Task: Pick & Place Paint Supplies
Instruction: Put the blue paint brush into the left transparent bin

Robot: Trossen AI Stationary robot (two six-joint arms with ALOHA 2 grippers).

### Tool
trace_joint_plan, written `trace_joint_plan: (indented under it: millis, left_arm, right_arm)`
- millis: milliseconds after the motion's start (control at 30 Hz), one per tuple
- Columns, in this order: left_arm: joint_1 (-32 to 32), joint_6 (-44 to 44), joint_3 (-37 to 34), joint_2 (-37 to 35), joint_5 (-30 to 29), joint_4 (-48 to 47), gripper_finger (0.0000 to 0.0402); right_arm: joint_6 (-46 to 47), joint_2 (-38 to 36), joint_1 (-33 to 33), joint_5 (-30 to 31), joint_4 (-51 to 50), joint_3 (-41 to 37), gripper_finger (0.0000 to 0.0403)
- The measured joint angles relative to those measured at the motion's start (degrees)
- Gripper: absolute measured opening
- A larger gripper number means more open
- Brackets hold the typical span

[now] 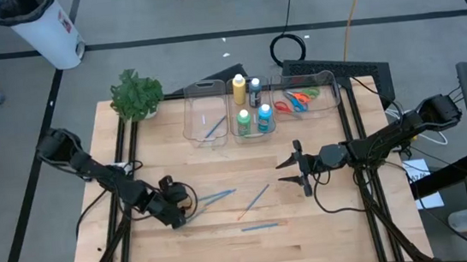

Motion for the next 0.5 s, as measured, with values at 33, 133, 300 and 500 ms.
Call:
trace_joint_plan:
  millis: [33,133,300,500]
  left_arm:
    - [0.00,0.25,-0.55,-0.01,0.03,0.67,0.0240]
    - [0.02,0.62,-1.13,-0.02,-0.12,0.95,0.0215]
    - [0.11,0.88,-1.28,0.04,-0.57,0.95,0.0143]
    - [0.11,-0.01,-1.35,0.17,-0.56,1.10,0.0074]
  right_arm:
    - [0.07,0.00,0.00,0.00,0.00,0.00,0.0171]
    - [0.79,0.00,0.00,0.00,-0.02,0.00,0.0171]
    - [0.81,-0.01,0.00,0.00,-0.02,0.00,0.0171]
    - [0.81,-0.02,0.00,0.00,-0.04,0.00,0.0171]
